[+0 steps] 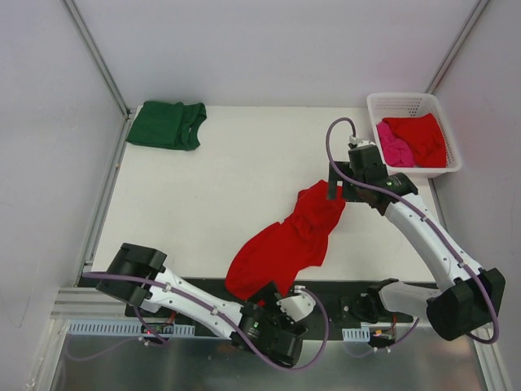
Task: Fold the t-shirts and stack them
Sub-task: Move the tshirt to the center of the board, then flatten the tshirt out
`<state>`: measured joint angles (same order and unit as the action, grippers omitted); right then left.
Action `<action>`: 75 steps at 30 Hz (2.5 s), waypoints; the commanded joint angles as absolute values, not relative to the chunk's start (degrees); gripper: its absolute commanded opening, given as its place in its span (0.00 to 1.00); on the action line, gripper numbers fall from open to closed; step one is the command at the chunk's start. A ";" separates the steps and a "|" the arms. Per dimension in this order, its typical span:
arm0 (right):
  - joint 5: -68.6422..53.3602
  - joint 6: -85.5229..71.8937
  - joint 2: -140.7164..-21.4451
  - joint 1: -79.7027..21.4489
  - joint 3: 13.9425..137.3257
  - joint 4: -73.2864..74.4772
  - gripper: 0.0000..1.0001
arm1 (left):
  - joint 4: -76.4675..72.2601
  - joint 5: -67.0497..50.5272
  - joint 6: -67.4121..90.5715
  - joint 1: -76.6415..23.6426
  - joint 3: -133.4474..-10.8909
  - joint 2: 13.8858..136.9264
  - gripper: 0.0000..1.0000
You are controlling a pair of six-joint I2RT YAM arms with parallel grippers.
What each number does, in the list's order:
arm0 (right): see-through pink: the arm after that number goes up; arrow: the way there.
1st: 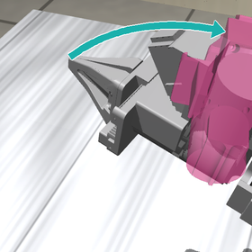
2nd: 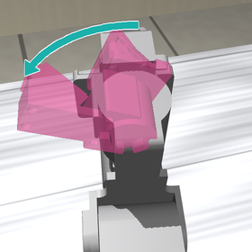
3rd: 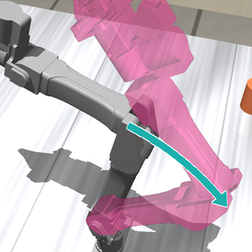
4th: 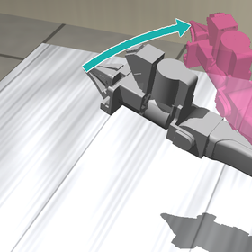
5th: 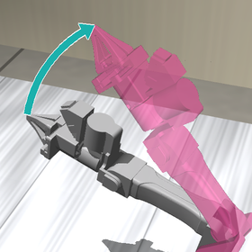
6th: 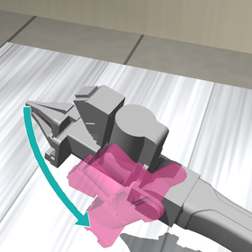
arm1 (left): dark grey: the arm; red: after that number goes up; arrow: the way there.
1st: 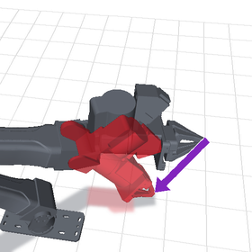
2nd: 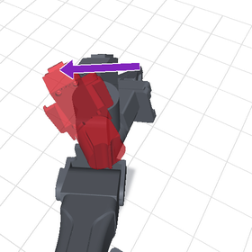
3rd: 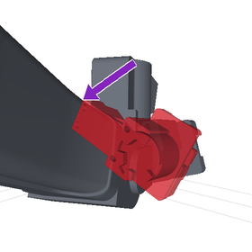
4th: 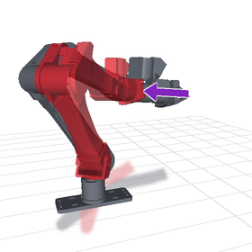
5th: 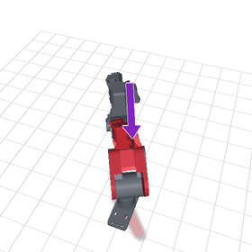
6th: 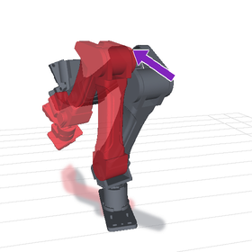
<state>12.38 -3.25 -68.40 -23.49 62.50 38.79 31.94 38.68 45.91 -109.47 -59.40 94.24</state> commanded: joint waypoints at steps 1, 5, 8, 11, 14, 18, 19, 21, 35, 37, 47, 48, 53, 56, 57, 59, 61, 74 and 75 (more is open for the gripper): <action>11.16 -4.31 -66.36 -23.12 62.14 37.09 0.96 | 34.45 42.19 48.69 -109.25 -57.22 91.06 0.99; 10.72 -4.39 -66.44 -23.20 62.23 37.18 0.96 | 34.63 42.80 49.39 -108.64 -55.20 90.18 0.99; 10.63 -4.48 -66.53 -23.12 62.40 37.26 0.96 | 34.45 42.54 49.22 -108.28 -55.46 91.31 0.99; 10.81 -4.39 -66.45 -23.12 62.40 37.44 0.96 | 34.37 42.54 49.13 -108.19 -56.16 93.16 0.99; 10.99 -4.13 -66.53 -23.12 62.49 37.70 0.96 | 34.19 42.71 48.96 -108.19 -57.21 94.74 0.91; 10.99 -4.04 -66.88 -23.12 62.49 37.88 0.96 | 32.96 42.28 46.59 -108.10 -58.97 96.67 0.82; 11.25 -4.04 -66.88 -23.12 62.40 37.88 0.96 | 32.18 41.93 46.23 -108.02 -59.15 96.94 0.81; 11.25 -3.96 -66.80 -23.03 62.40 37.97 0.96 | 31.73 41.57 45.79 -108.11 -59.50 97.64 0.72; 12.74 -3.69 -67.24 -22.85 61.96 37.71 0.97 | 30.85 42.27 44.82 -106.35 -57.40 94.40 0.09; 12.75 -3.69 -67.24 -22.59 62.05 37.71 0.97 | 30.85 42.89 45.26 -104.95 -56.26 91.16 0.08; 10.99 -3.78 -69.69 -22.24 59.95 36.48 0.97 | 31.38 43.95 41.66 -98.27 -49.75 73.41 0.08; 10.64 -3.95 -70.05 -22.32 59.51 36.13 0.97 | 31.64 44.12 40.96 -97.91 -49.57 72.69 0.08; 7.39 -4.39 -73.12 -22.32 58.45 34.02 0.97 | 33.92 45.17 40.61 -96.07 -48.96 68.92 0.08; 3.88 -5.18 -74.53 -22.41 57.13 32.17 0.95 | 34.19 45.44 40.87 -95.45 -48.60 67.68 0.08; 2.21 -5.53 -74.88 -22.59 56.87 31.82 0.93 | 34.28 45.44 40.96 -95.36 -48.52 67.68 0.08; 1.15 -6.06 -75.06 -23.37 56.08 30.68 0.93 | 34.37 45.35 40.96 -95.27 -48.51 68.02 0.08; 1.05 -6.41 -74.88 -24.25 55.81 30.15 0.92 | 34.45 45.26 41.13 -95.27 -48.60 68.47 0.08; 3.77 -19.94 -60.48 -30.58 45.37 26.02 0.91 | 34.54 45.09 41.92 -95.19 -47.90 69.17 0.08; 5.43 -21.78 -59.34 -30.59 44.48 25.23 0.91 | 34.54 45.09 41.92 -95.19 -47.90 69.17 0.08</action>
<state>2.39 -13.63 -65.43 -29.76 48.45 29.06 33.39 43.72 41.74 -95.53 -48.51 69.43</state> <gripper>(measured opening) 0.914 0.077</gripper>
